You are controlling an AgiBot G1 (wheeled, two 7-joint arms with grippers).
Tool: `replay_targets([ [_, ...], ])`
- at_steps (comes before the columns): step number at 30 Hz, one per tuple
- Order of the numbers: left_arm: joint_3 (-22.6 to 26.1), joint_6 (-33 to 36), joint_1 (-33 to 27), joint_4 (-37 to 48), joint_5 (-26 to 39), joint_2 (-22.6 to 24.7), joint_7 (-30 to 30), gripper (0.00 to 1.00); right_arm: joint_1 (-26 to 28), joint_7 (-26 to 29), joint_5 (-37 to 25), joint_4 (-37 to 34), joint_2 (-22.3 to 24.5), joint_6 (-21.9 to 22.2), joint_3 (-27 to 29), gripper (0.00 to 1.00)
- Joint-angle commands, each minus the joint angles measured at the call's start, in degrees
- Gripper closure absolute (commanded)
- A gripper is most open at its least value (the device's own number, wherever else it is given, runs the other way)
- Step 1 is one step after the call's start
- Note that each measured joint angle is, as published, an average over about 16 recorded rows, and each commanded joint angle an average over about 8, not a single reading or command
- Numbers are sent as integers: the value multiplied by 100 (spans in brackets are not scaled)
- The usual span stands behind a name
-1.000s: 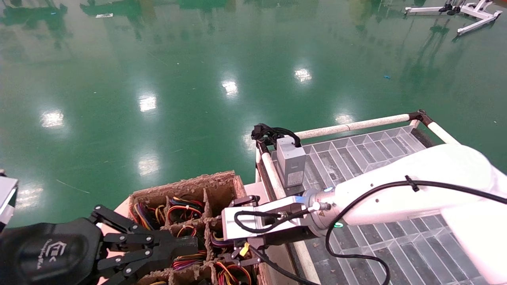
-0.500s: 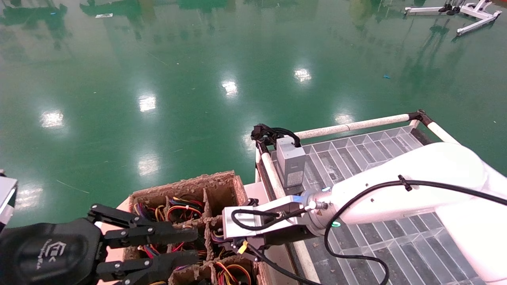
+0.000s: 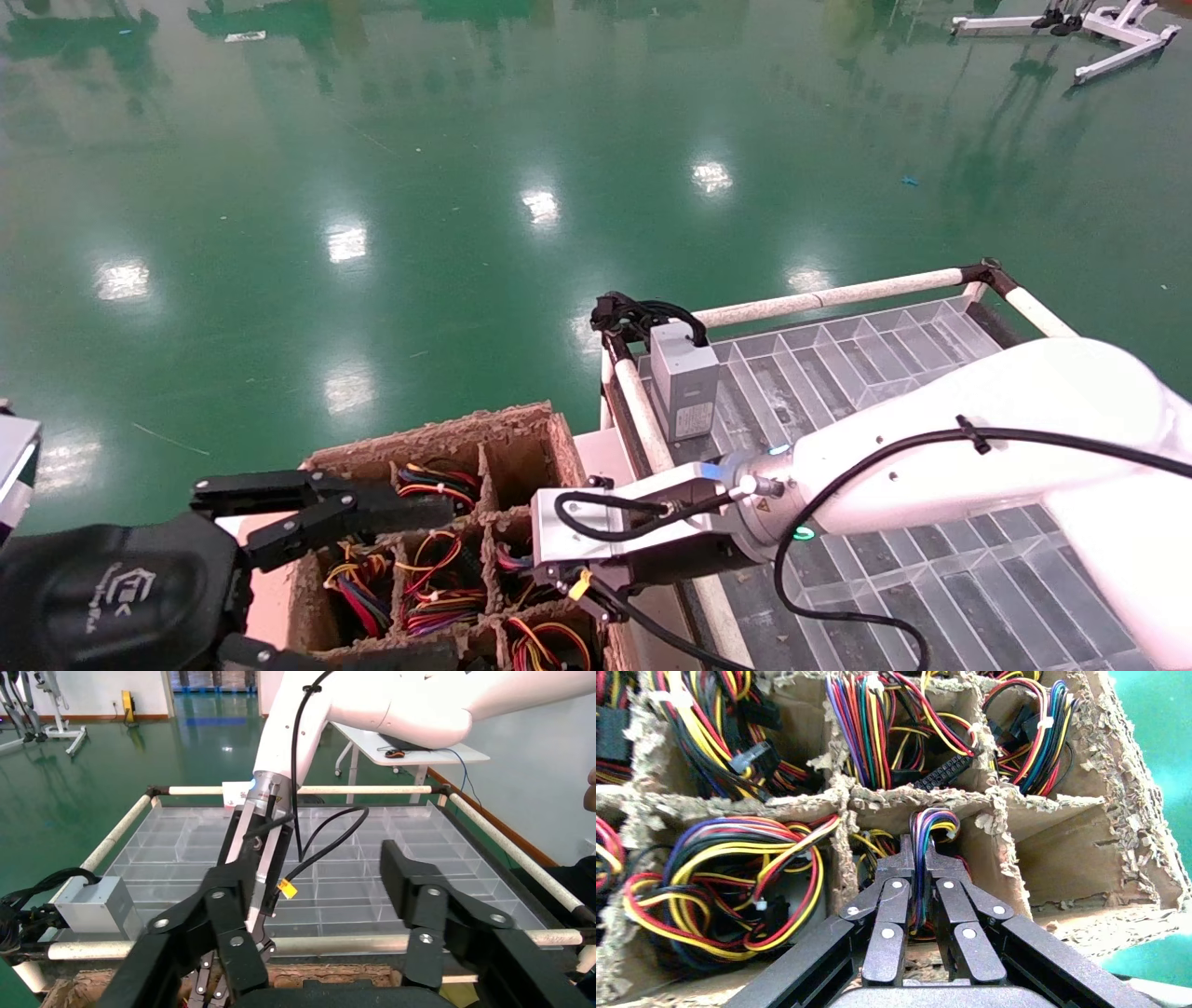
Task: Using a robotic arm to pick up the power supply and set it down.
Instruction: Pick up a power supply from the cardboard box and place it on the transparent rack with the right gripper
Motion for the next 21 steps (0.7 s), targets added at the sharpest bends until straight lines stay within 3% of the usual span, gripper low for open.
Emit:
replay_targets([
  [1,0,0,0,0,0,0,0,0,-1,29,51,15,24,-27,24,100],
  [12,3,-1,-1,0,-2,-1,1,0,99,37,797,236,417,-66,555,100],
  [21,4,-2,-1,0,-3,-2,2,0,153,-381,1340,592,776,296,1152,100],
])
